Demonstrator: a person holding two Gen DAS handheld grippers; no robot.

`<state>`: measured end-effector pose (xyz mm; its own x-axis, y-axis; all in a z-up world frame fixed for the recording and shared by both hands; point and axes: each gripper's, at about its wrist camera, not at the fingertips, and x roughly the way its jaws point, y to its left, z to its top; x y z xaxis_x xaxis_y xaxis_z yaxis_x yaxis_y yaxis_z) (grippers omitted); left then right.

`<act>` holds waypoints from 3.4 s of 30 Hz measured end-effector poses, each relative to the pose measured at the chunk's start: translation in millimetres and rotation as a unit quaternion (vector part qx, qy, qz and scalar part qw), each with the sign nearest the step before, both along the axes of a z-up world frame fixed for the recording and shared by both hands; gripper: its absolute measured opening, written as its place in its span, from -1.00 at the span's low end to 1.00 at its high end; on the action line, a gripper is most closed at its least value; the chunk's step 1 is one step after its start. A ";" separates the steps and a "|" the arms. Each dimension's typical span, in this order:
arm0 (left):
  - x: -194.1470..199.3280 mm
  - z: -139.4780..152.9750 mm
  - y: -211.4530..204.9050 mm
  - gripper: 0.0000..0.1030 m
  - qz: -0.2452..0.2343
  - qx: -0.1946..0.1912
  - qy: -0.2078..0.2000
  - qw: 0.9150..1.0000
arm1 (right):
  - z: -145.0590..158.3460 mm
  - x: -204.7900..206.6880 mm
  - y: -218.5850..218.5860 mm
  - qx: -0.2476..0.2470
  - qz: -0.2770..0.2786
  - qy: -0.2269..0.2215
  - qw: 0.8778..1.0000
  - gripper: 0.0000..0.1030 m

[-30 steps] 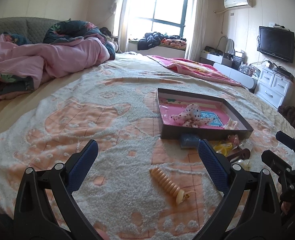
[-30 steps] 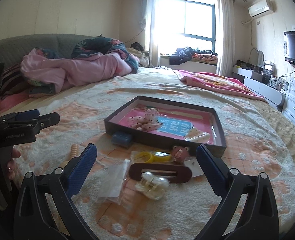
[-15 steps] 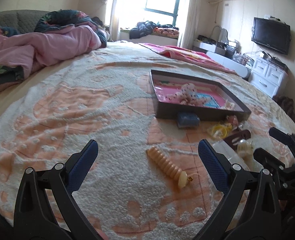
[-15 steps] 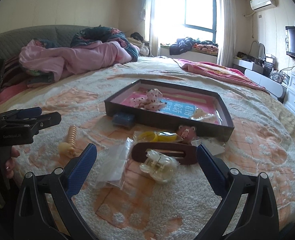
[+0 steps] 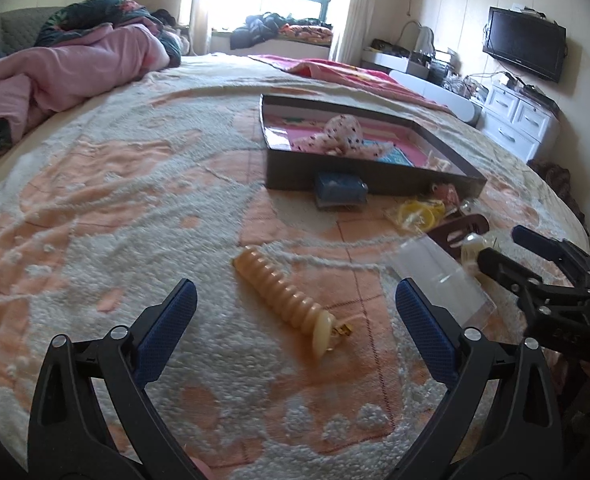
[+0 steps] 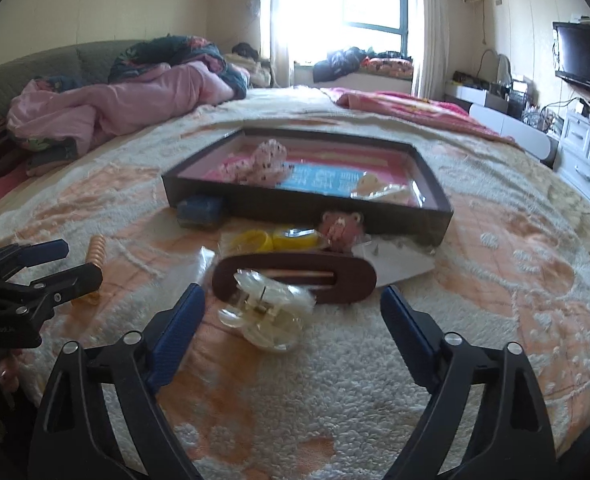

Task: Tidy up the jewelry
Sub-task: 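Grasp the clear plastic claw clip with the right tool while the left tool grasps the gold spiral hair coil, then carry the clear claw clip over the tray with the right tool while the left tool carries the spiral coil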

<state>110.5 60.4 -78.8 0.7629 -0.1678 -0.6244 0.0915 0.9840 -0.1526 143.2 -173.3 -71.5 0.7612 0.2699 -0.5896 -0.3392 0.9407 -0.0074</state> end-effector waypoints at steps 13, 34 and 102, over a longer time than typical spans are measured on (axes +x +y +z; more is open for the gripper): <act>9.5 -11.0 -6.1 -0.05 0.012 0.003 0.025 1.000 | -13.8 10.7 3.9 0.007 0.009 0.026 1.000 -0.09; -1.2 19.1 -28.7 -0.78 -0.021 0.020 -0.014 0.999 | 8.7 5.0 -17.9 0.012 -0.010 -0.002 1.000 -0.10; 153.6 62.5 -103.5 -0.78 -0.064 0.007 -0.030 0.997 | 62.0 100.4 -68.0 -0.005 -0.062 -0.059 0.996 -0.10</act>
<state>264.1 -43.2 -16.3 0.7720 -0.2579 -0.5810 0.2251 0.9657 -0.1295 243.6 -241.3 -9.5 0.8530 0.1645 -0.4953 -0.2167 0.9750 -0.0493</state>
